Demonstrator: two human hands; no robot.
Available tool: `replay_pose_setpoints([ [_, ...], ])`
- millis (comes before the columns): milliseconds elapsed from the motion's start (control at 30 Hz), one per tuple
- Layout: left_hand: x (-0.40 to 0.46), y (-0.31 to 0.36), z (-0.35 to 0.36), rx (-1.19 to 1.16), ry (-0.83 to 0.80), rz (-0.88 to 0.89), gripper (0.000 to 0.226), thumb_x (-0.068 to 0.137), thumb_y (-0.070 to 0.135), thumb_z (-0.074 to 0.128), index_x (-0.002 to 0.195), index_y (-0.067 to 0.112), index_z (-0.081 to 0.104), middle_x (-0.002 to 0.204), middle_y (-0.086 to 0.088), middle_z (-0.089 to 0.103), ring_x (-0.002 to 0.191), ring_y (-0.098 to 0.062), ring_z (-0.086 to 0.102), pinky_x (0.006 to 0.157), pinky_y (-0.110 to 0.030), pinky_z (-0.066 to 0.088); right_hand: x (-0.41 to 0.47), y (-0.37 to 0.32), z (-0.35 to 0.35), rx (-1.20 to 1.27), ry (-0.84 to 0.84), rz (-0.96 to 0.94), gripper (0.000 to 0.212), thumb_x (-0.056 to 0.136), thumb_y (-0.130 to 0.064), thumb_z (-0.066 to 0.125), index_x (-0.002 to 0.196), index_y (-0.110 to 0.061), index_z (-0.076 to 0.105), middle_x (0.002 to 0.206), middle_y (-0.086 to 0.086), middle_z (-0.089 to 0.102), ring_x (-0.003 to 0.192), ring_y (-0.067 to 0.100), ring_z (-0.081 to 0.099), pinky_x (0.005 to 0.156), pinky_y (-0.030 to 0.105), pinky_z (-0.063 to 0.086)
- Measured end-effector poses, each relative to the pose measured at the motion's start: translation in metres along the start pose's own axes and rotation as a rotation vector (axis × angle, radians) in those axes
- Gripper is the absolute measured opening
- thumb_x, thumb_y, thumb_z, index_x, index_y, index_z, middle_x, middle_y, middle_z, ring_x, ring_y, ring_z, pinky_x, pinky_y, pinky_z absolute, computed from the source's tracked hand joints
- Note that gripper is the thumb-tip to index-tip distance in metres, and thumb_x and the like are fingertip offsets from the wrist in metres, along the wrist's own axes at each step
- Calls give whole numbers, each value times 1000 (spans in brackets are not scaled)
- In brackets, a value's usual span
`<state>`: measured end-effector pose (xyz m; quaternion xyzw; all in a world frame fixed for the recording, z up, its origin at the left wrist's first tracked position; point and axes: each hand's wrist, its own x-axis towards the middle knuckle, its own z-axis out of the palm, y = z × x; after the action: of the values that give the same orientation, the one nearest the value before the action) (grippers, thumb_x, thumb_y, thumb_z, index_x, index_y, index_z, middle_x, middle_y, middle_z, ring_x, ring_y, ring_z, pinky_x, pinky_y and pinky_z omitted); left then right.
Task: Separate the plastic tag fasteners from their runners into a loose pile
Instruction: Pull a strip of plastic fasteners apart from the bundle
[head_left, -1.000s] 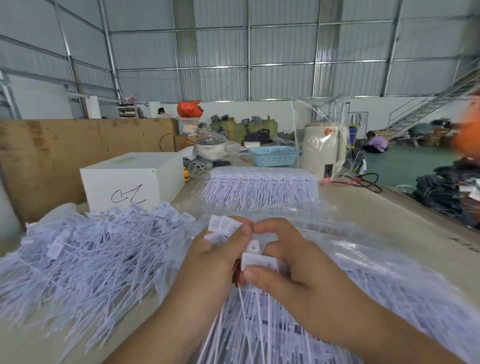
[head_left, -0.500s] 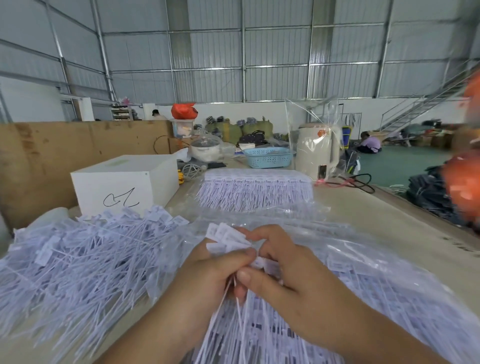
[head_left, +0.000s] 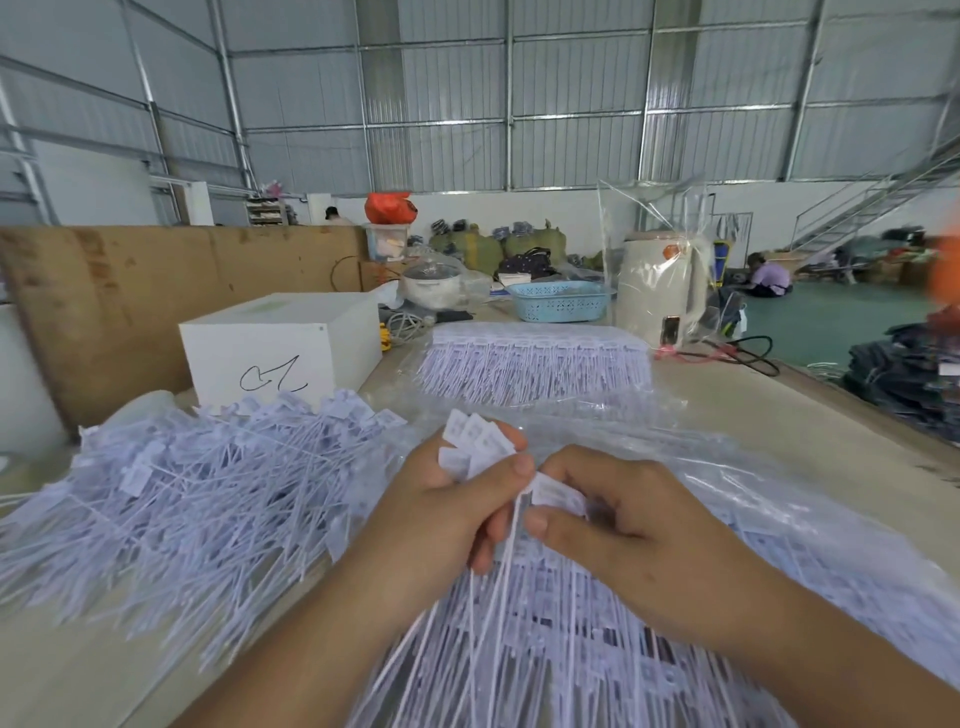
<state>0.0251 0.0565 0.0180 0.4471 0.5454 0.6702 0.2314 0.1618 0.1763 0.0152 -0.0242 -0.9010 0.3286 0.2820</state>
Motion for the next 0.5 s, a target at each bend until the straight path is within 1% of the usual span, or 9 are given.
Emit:
replay_pose_setpoints([
  [67, 1, 0, 3, -4, 3, 7, 9, 71, 37, 71, 79, 34, 69, 43, 1, 48, 33, -13, 40, 35, -19, 35, 0, 0, 0, -29, -13, -9, 7, 95, -34, 61, 88, -37, 61, 49, -15, 41, 46, 4, 34, 47, 13, 29],
  [167, 0, 1, 4, -22, 32, 10, 13, 69, 37, 65, 81, 37, 70, 44, 2, 46, 35, -12, 39, 35, -17, 34, 1, -1, 0, -54, 15, 16, 12, 94, -35, 62, 83, -30, 61, 50, -11, 43, 44, 5, 36, 47, 16, 28],
  [200, 0, 1, 4, -21, 40, 16, 13, 70, 36, 64, 82, 37, 70, 45, 2, 45, 36, -12, 39, 35, -17, 34, 1, -2, 0, -69, 26, 29, 14, 93, -37, 62, 83, -28, 60, 52, -9, 45, 45, 7, 39, 47, 20, 31],
  [267, -2, 1, 7, -30, 67, 33, 10, 71, 35, 64, 80, 36, 70, 45, 2, 45, 35, -12, 39, 35, -19, 35, 2, -4, 0, -109, 49, 56, 18, 92, -41, 62, 82, -26, 60, 60, -3, 54, 51, 11, 48, 52, 37, 43],
  [300, -3, 2, 8, -39, 84, 42, 8, 72, 35, 63, 78, 35, 69, 44, 2, 45, 34, -12, 40, 34, -19, 35, 3, -6, 0, -132, 63, 67, 19, 91, -43, 61, 82, -26, 60, 63, -1, 56, 55, 13, 51, 56, 42, 46],
  [367, -4, 1, 11, -53, 126, 53, 5, 72, 35, 63, 75, 35, 66, 44, 2, 45, 34, -12, 39, 35, -19, 34, 3, -10, 1, -186, 106, 64, 21, 90, -46, 60, 80, -28, 57, 61, -3, 53, 56, 12, 50, 56, 41, 46],
  [433, -4, 2, 13, -98, 176, 57, 2, 71, 34, 63, 72, 34, 65, 44, 3, 42, 35, -10, 38, 36, -17, 32, 4, -14, 6, -230, 170, 55, 23, 89, -49, 58, 77, -29, 53, 58, -7, 49, 56, 10, 48, 53, 33, 41],
  [500, -4, 3, 14, -170, 209, 56, 3, 73, 33, 65, 70, 30, 65, 45, 4, 38, 38, -10, 36, 37, -17, 31, 4, -18, 13, -260, 233, 57, 26, 88, -53, 54, 80, -28, 54, 59, -9, 49, 56, 8, 48, 52, 29, 37],
])
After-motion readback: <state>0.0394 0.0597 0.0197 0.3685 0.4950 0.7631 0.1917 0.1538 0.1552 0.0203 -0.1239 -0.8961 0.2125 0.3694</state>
